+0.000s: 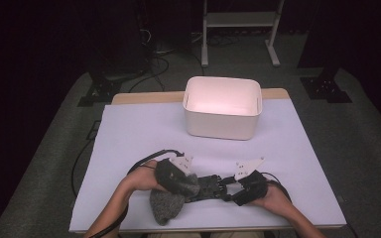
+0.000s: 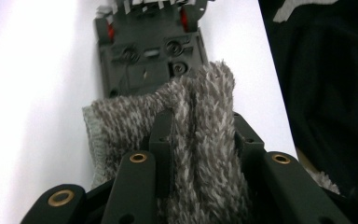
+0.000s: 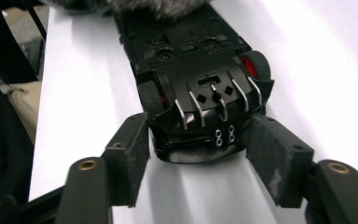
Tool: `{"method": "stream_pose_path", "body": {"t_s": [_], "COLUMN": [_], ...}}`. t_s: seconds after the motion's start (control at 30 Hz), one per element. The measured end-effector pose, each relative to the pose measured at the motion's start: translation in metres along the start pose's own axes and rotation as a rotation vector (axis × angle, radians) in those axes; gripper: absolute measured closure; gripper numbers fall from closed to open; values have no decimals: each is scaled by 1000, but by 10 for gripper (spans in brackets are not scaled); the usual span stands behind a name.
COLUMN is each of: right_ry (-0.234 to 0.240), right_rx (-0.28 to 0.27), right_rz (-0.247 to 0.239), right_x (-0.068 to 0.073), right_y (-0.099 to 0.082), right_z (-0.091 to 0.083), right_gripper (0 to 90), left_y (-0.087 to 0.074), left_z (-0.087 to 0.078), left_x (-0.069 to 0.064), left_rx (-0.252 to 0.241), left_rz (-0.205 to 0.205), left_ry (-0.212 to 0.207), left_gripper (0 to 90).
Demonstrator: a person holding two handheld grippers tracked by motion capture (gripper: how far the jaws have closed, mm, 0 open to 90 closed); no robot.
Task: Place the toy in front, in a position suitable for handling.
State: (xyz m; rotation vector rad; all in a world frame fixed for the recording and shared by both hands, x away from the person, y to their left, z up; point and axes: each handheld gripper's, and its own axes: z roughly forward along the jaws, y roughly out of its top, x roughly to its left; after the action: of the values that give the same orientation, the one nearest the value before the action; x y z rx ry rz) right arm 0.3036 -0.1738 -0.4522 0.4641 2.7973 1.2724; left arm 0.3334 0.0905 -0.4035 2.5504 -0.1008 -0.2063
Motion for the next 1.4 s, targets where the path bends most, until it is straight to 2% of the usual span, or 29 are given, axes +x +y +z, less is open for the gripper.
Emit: {"method": "stream_pose_path", "body": {"t_s": [0.23, 0.37, 0.43, 0.53, 0.63, 0.8, 0.9, 1.0, 1.03, 1.1, 1.4], "right_ry": [15, 19, 29, 65, 72, 97, 115, 120, 125, 134, 140], "right_rx": [-1, 8, 10, 17, 12, -17, -2, 2, 6, 9, 37], "right_rz": [6, 11, 15, 19, 25, 40, 31, 29, 29, 30, 9], "right_x": [-1, -1, -2, -5, -7, -13, -13, -16, -17, -18, -20], "right_y": [-2, -3, -4, -4, -3, 5, 12, 18, 21, 25, 41], "right_z": [0, 1, 1, 0, -3, -6, -2, 0, 0, 1, 6], "right_gripper": [401, 393, 392, 373, 340, 309, 299, 281, 279, 278, 264], "left_y": [35, 57, 62, 58, 55, 52, 41, 27, 21, 14, 16], "left_z": [19, 35, 39, 38, 36, 30, 20, 11, 9, 9, 13], "left_x": [5, 7, 9, 8, 5, -1, -2, 0, 1, 1, -6], "left_rx": [19, 23, 14, 0, -6, 2, 18, 20, 19, 10, -11], "left_rz": [60, 117, 118, 107, 106, 130, 111, 72, 55, 47, 73], "left_ry": [-9, -9, -21, -25, -30, -14, 11, 28, 28, 24, -1], "left_gripper": [673, 673, 674, 675, 678, 677, 676, 675, 675, 676, 677]}}
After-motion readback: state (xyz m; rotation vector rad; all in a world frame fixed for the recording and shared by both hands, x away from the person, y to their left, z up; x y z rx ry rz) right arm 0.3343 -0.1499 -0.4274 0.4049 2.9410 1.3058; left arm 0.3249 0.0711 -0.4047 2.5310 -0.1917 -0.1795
